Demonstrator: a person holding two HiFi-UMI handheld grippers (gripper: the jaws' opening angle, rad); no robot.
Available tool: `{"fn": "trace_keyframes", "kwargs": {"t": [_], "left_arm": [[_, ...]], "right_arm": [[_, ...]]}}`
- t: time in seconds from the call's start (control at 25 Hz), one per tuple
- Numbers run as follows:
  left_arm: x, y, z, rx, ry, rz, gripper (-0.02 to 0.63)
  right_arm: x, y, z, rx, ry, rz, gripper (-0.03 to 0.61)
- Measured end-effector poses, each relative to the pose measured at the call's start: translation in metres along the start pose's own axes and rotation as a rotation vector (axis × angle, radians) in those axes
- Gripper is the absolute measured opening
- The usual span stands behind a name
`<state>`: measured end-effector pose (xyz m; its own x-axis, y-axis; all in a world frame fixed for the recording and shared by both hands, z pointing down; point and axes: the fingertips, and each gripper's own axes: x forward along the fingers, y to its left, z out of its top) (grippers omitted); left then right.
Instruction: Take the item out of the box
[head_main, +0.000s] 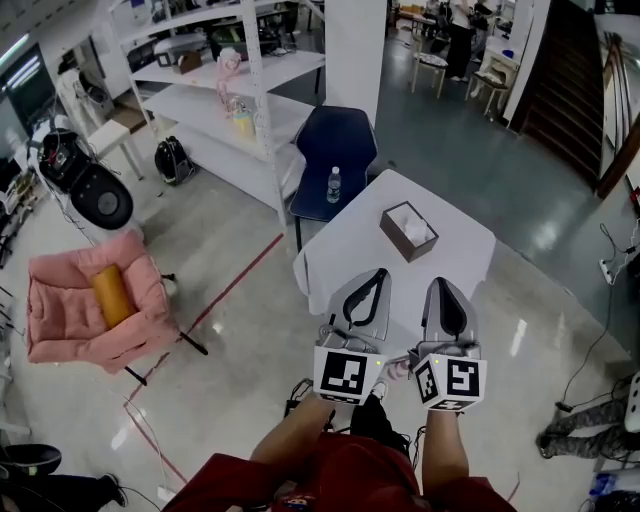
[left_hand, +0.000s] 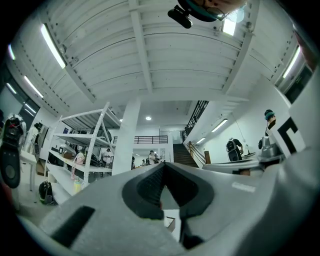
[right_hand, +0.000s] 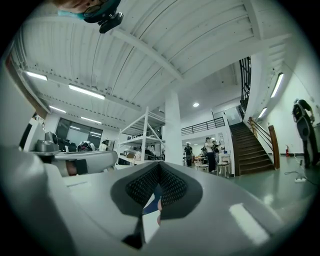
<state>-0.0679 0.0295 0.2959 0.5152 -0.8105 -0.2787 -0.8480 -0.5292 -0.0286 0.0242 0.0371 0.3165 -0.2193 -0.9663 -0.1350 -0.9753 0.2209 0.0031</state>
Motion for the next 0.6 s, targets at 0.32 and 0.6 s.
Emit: {"fn": "trace_keyframes", "kwargs": {"t": [0.32,0.6], "left_arm": [[0.083,0.005,-0.028,0.001,0.041,-0.003,0.003],[0.149,-0.010,-0.039,0.024,0.044,0.000,0.003]], "right_arm": [[0.066,-0.054,-0.012,-0.001,0.011,0.012,0.002],[0.106,-0.110,-0.014,0.036,0.006,0.020,0.002]]}}
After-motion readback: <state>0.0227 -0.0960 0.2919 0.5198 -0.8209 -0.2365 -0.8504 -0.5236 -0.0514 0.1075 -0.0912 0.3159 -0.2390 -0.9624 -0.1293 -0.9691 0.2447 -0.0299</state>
